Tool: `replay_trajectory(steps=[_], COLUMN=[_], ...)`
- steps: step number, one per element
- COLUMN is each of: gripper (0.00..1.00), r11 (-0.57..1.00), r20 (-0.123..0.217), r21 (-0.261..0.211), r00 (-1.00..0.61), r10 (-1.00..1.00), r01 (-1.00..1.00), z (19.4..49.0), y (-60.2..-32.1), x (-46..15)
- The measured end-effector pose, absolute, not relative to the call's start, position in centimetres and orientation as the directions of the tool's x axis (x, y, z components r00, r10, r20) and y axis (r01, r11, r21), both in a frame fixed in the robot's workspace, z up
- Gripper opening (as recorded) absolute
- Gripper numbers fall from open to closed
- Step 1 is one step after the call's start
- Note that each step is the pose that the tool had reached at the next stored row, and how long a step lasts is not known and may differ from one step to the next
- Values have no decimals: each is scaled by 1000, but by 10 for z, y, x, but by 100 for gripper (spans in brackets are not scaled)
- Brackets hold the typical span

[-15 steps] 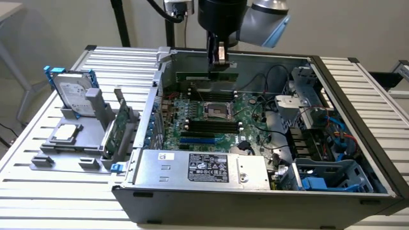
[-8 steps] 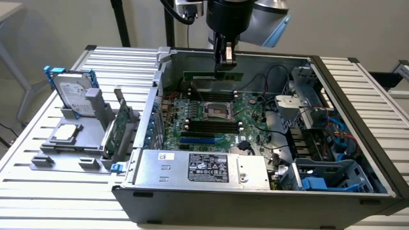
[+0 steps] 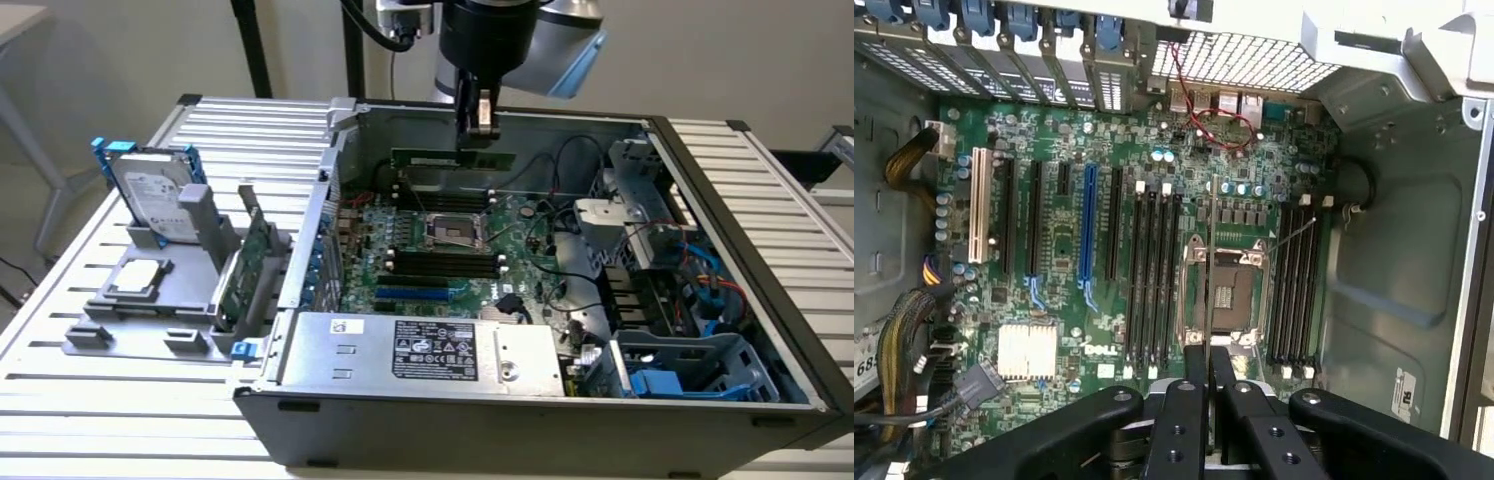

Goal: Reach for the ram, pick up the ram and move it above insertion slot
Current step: 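Pick up the ram and move it above insertion slot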

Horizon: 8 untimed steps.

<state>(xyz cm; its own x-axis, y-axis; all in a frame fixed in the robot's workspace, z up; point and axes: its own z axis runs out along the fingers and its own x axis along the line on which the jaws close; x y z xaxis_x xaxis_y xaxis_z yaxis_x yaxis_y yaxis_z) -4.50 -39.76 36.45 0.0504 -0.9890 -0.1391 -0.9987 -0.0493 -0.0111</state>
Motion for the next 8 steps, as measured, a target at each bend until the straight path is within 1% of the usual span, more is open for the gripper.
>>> replay_trajectory(steps=[8], gripper=[13], r11=[-49], r20=[-139], r21=[-11], r00=[50], r10=[-989], r01=[-999], z=[364], y=[-398], x=[-45])
